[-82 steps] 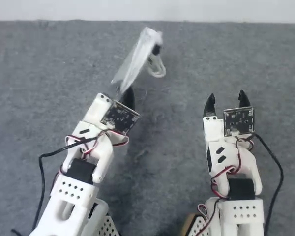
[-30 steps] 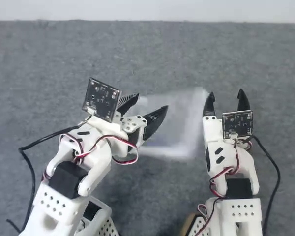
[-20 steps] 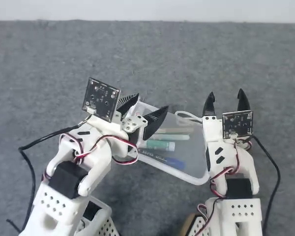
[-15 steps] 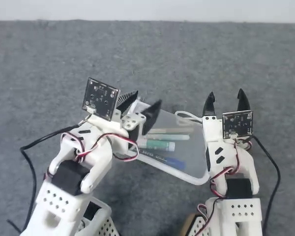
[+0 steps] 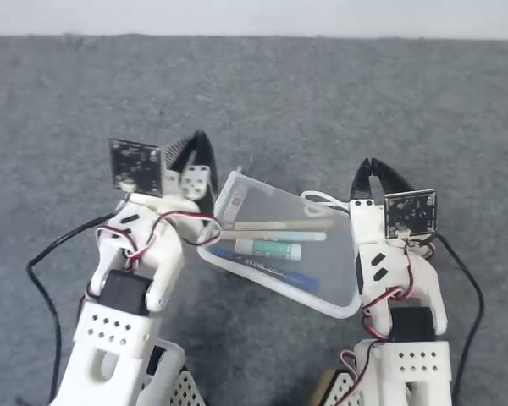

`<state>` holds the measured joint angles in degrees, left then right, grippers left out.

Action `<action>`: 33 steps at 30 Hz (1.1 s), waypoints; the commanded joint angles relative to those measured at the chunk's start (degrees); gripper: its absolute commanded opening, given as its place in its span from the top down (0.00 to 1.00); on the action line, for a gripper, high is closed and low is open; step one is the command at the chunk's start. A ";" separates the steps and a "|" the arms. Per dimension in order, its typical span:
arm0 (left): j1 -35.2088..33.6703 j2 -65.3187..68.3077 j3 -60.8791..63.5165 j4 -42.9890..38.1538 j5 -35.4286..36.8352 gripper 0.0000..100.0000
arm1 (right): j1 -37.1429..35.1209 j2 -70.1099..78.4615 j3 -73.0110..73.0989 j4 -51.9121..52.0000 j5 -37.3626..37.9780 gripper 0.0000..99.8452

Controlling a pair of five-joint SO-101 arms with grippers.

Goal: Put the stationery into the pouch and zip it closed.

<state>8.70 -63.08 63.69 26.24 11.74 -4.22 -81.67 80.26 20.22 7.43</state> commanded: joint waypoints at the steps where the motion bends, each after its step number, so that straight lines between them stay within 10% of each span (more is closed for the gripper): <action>1: -4.66 -1.41 -0.57 -5.01 1.05 0.99 | 0.92 -1.63 -0.62 -1.54 0.79 0.99; 33: -3.69 -41.32 28.70 -1.41 -3.60 0.91 | 0.57 -1.71 14.59 2.95 0.79 0.99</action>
<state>5.01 -103.16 92.26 24.84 9.98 -4.04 -81.67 94.33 22.95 7.43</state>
